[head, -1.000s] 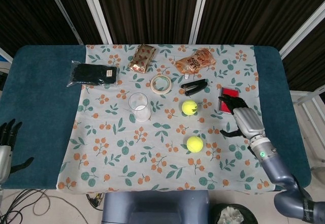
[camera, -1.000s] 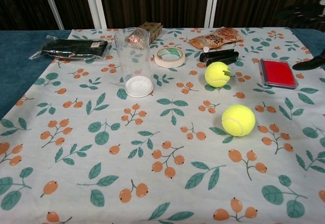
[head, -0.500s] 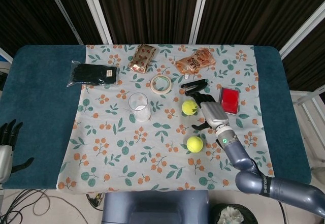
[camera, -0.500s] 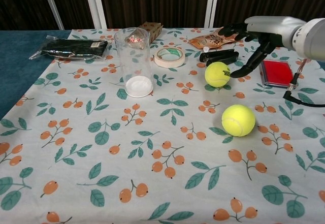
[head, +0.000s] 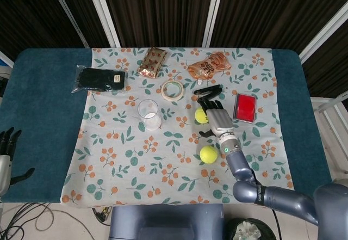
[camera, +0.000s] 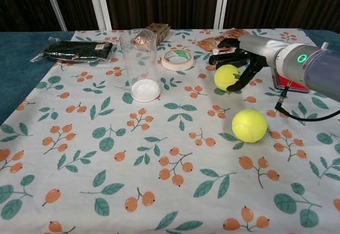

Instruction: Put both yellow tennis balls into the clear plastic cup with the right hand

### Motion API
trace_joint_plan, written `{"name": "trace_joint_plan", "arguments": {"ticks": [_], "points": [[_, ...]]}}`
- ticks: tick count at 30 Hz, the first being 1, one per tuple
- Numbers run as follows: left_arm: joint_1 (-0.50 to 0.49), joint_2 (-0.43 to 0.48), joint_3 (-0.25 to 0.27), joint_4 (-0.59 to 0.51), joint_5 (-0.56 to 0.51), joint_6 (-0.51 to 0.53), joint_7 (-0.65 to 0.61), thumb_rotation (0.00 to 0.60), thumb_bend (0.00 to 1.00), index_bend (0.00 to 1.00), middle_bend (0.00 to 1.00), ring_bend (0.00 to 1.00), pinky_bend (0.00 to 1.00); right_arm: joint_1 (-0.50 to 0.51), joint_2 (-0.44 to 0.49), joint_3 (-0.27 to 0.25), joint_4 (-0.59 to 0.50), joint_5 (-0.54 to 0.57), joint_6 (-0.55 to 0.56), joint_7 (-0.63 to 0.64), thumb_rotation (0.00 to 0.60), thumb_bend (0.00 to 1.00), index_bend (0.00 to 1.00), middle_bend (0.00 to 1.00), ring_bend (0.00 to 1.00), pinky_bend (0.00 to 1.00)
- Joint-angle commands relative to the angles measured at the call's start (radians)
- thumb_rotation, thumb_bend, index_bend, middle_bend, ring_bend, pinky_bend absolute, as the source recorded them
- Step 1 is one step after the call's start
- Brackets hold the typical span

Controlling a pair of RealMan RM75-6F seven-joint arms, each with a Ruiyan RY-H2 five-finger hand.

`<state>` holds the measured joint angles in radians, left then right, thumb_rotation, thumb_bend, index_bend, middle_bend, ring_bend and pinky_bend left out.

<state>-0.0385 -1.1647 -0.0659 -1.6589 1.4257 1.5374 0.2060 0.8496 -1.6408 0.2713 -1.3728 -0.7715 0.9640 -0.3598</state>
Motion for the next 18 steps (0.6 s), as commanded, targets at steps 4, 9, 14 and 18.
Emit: {"name": "trace_joint_plan", "arguments": {"ticks": [4, 9, 14, 18], "points": [[-0.002, -0.002, 0.001, -0.001, -0.003, -0.006, 0.006, 0.600, 0.00, 0.06, 0.00, 0.00, 0.00, 0.027, -0.070, 0.012, 0.103, 0.004, -0.007, -0.006, 0.600, 0.26, 0.15, 0.06, 0.14, 0.00], [-0.001, -0.001, 0.002, -0.003, 0.000, -0.004, 0.006, 0.600, 0.00, 0.06, 0.00, 0.00, 0.00, 0.048, -0.117, 0.030, 0.182, 0.030, -0.032, -0.010, 0.600, 0.27, 0.18, 0.08, 0.17, 0.00], [0.001, 0.007, -0.003, -0.007, -0.009, -0.004, -0.004, 0.600, 0.00, 0.06, 0.00, 0.00, 0.00, 0.065, -0.160, 0.044, 0.269, 0.030, -0.046, -0.004, 0.600, 0.27, 0.21, 0.12, 0.20, 0.00], [0.003, 0.010, -0.004, -0.010, -0.007, 0.003, -0.008, 0.600, 0.00, 0.07, 0.00, 0.00, 0.00, 0.070, -0.183, 0.049, 0.309, 0.015, -0.051, 0.008, 0.600, 0.26, 0.24, 0.14, 0.23, 0.00]]}}
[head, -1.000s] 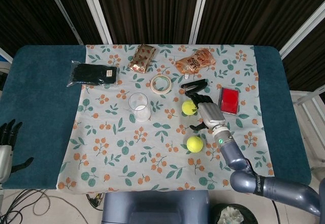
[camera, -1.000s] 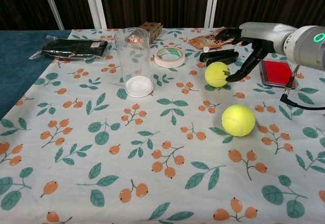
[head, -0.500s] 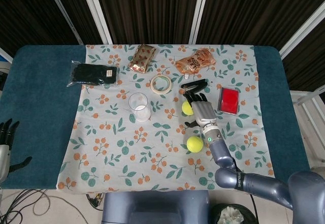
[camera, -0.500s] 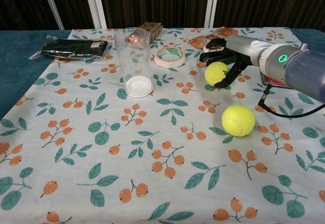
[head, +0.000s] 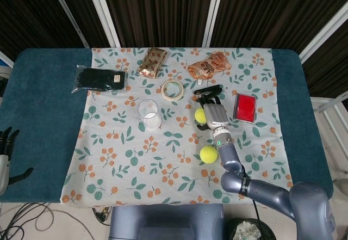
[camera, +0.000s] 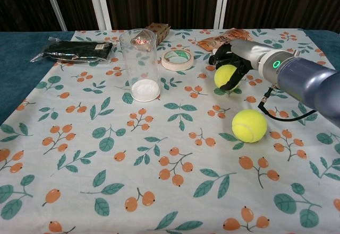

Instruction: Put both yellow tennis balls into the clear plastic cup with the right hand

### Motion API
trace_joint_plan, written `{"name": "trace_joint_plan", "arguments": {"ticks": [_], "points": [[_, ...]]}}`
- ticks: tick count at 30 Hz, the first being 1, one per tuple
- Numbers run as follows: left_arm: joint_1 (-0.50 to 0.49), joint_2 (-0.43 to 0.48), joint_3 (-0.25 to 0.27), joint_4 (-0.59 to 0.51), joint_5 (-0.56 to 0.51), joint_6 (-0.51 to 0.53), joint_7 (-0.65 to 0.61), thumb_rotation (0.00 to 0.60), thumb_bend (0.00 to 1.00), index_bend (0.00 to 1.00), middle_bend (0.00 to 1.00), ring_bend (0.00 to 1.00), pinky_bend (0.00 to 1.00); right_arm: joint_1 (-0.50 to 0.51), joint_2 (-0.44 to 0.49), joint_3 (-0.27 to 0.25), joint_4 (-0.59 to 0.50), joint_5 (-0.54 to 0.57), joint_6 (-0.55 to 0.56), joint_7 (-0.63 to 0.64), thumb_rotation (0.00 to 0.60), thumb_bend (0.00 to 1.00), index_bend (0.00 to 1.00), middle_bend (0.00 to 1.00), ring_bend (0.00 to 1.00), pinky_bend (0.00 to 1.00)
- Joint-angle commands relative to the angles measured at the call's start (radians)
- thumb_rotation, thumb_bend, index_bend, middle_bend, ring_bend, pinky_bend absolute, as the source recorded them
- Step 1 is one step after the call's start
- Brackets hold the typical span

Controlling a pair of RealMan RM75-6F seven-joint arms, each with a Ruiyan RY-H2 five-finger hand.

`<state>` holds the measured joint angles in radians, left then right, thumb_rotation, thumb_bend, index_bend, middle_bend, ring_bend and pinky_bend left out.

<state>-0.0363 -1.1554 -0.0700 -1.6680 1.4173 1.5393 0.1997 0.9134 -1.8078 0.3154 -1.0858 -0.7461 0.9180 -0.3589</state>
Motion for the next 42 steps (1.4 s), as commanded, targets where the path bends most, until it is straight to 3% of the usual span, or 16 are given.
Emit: {"name": "trace_joint_plan", "arguments": {"ticks": [1, 20, 28, 36, 42], "points": [[0.001, 0.002, 0.000, -0.001, 0.001, 0.001, -0.003, 0.600, 0.00, 0.07, 0.00, 0.00, 0.00, 0.008, -0.020, 0.004, 0.030, -0.014, -0.006, 0.007, 0.600, 0.27, 0.24, 0.14, 0.24, 0.00], [0.007, 0.018, 0.001, -0.003, 0.014, 0.012, -0.032, 0.600, 0.00, 0.07, 0.00, 0.00, 0.00, 0.011, -0.082, 0.009, 0.152, -0.053, -0.022, -0.003, 0.600, 0.27, 0.34, 0.27, 0.37, 0.00], [0.008, 0.020, 0.001, -0.006, 0.012, 0.012, -0.031, 0.600, 0.00, 0.09, 0.00, 0.00, 0.00, 0.004, -0.092, 0.002, 0.200, -0.068, -0.033, -0.021, 0.600, 0.36, 0.35, 0.28, 0.39, 0.00], [0.009, 0.022, 0.004, -0.011, 0.019, 0.013, -0.031, 0.600, 0.00, 0.09, 0.00, 0.00, 0.00, -0.006, -0.084, 0.010, 0.190, -0.081, -0.048, -0.009, 0.600, 0.47, 0.42, 0.39, 0.58, 0.00], [0.010, 0.030, 0.004, -0.014, 0.017, 0.012, -0.045, 0.600, 0.00, 0.10, 0.00, 0.00, 0.00, -0.012, -0.067, 0.020, 0.164, -0.112, -0.031, 0.010, 0.600, 0.48, 0.43, 0.42, 0.64, 0.00]]}}
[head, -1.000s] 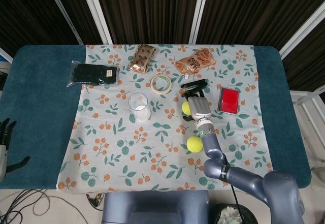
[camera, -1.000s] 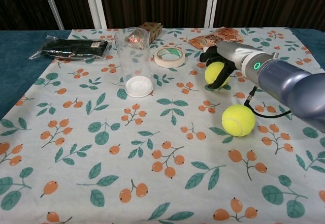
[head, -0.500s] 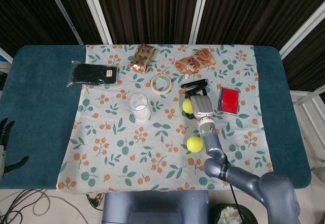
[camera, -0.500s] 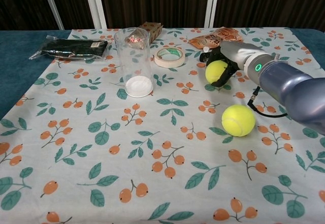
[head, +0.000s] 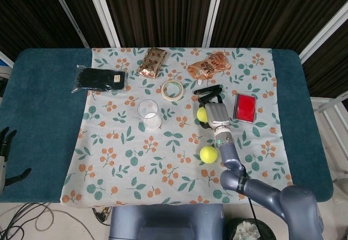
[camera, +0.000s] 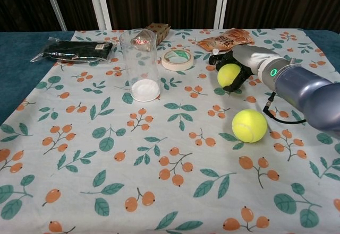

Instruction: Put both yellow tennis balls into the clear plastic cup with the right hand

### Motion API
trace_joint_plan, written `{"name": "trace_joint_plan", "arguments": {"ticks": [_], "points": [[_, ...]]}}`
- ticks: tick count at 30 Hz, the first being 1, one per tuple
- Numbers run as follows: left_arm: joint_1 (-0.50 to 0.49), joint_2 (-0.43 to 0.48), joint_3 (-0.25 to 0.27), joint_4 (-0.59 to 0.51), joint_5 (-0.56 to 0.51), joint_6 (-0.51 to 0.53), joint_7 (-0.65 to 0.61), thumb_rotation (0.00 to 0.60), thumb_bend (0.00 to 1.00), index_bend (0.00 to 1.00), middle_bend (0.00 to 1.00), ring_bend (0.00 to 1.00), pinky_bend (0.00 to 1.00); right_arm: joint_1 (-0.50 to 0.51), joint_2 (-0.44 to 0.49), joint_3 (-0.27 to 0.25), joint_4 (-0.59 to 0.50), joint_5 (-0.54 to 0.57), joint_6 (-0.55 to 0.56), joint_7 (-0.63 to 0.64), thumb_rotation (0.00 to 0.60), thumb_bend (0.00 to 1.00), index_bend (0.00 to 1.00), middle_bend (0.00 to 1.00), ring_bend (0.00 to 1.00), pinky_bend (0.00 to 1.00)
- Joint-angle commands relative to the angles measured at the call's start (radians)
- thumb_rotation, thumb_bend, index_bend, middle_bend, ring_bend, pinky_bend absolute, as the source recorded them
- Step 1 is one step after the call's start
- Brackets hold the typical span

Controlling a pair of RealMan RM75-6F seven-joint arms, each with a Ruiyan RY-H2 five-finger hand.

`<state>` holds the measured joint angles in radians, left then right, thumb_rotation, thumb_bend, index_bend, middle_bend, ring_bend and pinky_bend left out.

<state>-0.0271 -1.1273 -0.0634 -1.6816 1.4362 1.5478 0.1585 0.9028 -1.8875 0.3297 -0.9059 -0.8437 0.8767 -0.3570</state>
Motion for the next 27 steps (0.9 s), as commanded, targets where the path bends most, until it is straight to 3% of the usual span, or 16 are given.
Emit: {"name": "trace_joint_plan", "arguments": {"ticks": [1, 7, 12, 20, 27], "points": [[0.002, 0.003, -0.004, 0.001, -0.005, 0.002, -0.007, 0.600, 0.00, 0.10, 0.00, 0.00, 0.00, -0.005, 0.029, 0.011, -0.040, -0.022, 0.015, 0.012, 0.600, 0.48, 0.43, 0.42, 0.64, 0.00], [0.001, 0.004, -0.004, 0.000, -0.006, 0.001, -0.007, 0.600, 0.00, 0.10, 0.00, 0.00, 0.00, -0.017, 0.106, 0.030, -0.157, -0.039, 0.034, 0.011, 0.600, 0.48, 0.43, 0.41, 0.65, 0.00], [0.007, 0.010, -0.004, -0.006, -0.002, 0.011, -0.014, 0.600, 0.00, 0.10, 0.00, 0.00, 0.00, -0.003, 0.238, 0.097, -0.331, -0.039, 0.049, -0.004, 0.600, 0.48, 0.43, 0.41, 0.65, 0.00], [0.008, 0.016, -0.006, -0.006, -0.006, 0.010, -0.028, 0.600, 0.00, 0.10, 0.00, 0.00, 0.00, 0.050, 0.359, 0.197, -0.480, 0.077, 0.006, -0.023, 0.600, 0.48, 0.43, 0.41, 0.65, 0.00], [0.006, 0.016, -0.002, -0.007, -0.001, 0.003, -0.027, 0.600, 0.00, 0.10, 0.00, 0.00, 0.00, 0.104, 0.393, 0.198, -0.589, 0.123, 0.006, -0.052, 0.600, 0.48, 0.43, 0.41, 0.65, 0.00]]}}
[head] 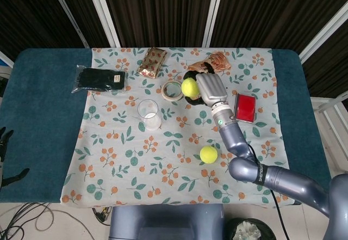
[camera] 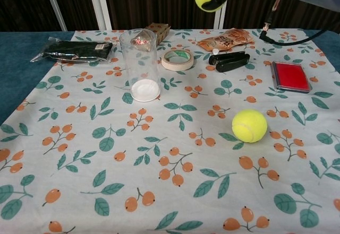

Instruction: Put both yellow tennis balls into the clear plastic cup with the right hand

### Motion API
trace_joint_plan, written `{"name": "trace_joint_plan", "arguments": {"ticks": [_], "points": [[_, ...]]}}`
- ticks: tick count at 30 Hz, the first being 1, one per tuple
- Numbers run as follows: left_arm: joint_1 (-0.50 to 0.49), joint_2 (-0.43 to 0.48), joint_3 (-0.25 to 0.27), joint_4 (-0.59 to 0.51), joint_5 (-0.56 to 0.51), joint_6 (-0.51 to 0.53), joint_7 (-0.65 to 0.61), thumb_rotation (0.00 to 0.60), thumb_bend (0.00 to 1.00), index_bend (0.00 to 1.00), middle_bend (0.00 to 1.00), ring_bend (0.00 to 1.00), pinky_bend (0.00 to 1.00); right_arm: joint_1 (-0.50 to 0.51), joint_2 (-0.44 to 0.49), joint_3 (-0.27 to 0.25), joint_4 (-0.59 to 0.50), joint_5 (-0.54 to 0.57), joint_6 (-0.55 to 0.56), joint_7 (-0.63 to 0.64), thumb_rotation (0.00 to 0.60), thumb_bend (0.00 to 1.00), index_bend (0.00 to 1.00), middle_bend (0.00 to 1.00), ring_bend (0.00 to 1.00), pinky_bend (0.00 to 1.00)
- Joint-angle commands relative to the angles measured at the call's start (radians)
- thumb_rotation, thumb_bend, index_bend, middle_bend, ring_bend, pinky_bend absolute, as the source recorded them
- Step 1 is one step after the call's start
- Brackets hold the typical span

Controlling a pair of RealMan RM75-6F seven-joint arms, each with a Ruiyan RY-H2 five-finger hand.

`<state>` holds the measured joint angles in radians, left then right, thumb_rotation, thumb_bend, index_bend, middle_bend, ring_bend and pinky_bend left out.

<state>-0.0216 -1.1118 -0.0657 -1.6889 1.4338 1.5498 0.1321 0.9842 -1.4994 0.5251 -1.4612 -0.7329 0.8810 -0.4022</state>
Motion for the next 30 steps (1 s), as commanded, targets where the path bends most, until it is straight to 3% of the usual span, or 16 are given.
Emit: {"name": "trace_joint_plan", "arguments": {"ticks": [1, 15, 20, 30], "points": [[0.000, 0.000, 0.000, 0.000, 0.001, 0.001, -0.001, 0.600, 0.00, 0.10, 0.00, 0.00, 0.00, 0.029, 0.004, 0.001, -0.042, 0.017, 0.006, -0.008, 0.600, 0.48, 0.43, 0.41, 0.65, 0.00], [-0.005, -0.004, 0.010, -0.002, 0.008, -0.016, 0.010, 0.600, 0.00, 0.10, 0.00, 0.00, 0.00, 0.130, -0.097, -0.016, -0.069, 0.028, 0.067, 0.009, 0.600, 0.48, 0.43, 0.40, 0.57, 0.00], [-0.006, -0.003, 0.015, -0.004, 0.015, -0.020, 0.005, 0.600, 0.00, 0.10, 0.00, 0.00, 0.00, 0.168, -0.145, -0.052, -0.032, 0.014, 0.099, -0.036, 0.600, 0.48, 0.43, 0.40, 0.57, 0.00], [-0.009, -0.002, 0.019, -0.003, 0.022, -0.025, -0.005, 0.600, 0.00, 0.10, 0.00, 0.00, 0.00, 0.206, -0.200, -0.068, 0.029, 0.057, 0.106, -0.068, 0.600, 0.48, 0.43, 0.38, 0.55, 0.00]]}}
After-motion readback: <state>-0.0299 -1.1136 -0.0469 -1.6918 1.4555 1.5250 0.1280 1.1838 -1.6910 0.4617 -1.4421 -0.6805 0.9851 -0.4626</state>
